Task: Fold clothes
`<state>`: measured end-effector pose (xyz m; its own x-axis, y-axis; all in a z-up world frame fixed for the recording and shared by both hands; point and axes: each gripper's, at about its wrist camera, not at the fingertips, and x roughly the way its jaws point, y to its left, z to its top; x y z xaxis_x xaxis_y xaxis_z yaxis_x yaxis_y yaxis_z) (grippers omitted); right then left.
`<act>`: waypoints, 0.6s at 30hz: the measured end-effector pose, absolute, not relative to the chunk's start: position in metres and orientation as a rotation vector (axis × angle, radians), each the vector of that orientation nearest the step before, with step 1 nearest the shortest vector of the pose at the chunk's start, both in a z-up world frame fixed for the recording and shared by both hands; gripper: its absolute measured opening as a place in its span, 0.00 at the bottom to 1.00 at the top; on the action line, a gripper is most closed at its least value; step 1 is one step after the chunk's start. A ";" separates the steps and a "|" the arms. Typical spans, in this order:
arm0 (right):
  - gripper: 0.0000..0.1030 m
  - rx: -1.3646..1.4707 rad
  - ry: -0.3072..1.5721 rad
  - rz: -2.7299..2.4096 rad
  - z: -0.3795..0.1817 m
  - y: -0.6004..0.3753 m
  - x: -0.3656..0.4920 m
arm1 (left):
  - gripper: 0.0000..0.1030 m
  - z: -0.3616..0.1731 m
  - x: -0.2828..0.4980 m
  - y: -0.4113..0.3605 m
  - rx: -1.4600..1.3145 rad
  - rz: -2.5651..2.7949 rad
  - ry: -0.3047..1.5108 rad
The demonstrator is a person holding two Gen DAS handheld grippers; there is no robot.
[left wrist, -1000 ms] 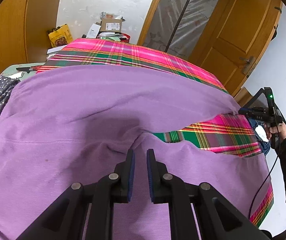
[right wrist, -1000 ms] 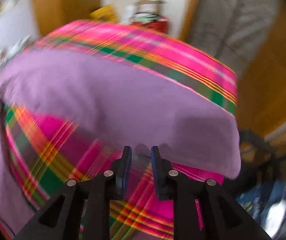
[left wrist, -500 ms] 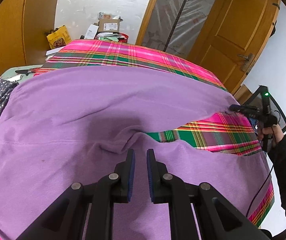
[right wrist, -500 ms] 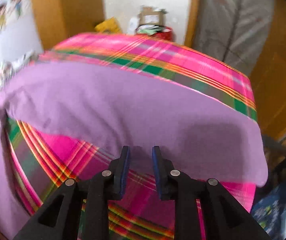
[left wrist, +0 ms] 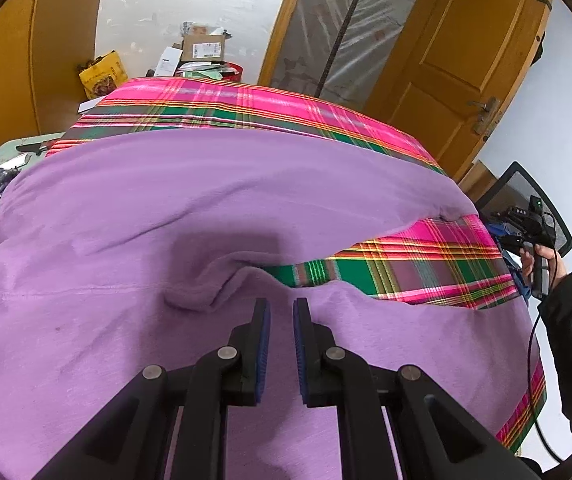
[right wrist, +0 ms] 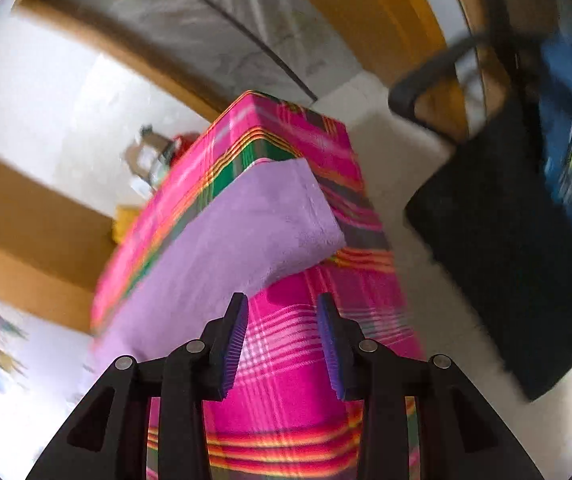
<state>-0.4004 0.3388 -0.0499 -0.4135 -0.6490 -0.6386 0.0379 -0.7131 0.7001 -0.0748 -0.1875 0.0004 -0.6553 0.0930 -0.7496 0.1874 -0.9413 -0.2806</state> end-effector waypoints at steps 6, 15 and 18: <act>0.39 1.335 -1.087 -2.072 -0.066 0.340 -0.416 | 0.11 0.002 -0.077 -0.185 1.284 -2.753 0.507; 0.05 1.202 -1.014 -2.207 -0.047 0.343 -0.431 | 0.11 -0.002 -0.087 -0.181 1.309 -2.738 0.491; 0.05 1.144 -0.973 -2.245 -0.035 0.345 -0.433 | 0.11 -0.002 -0.089 -0.179 1.313 -2.738 0.487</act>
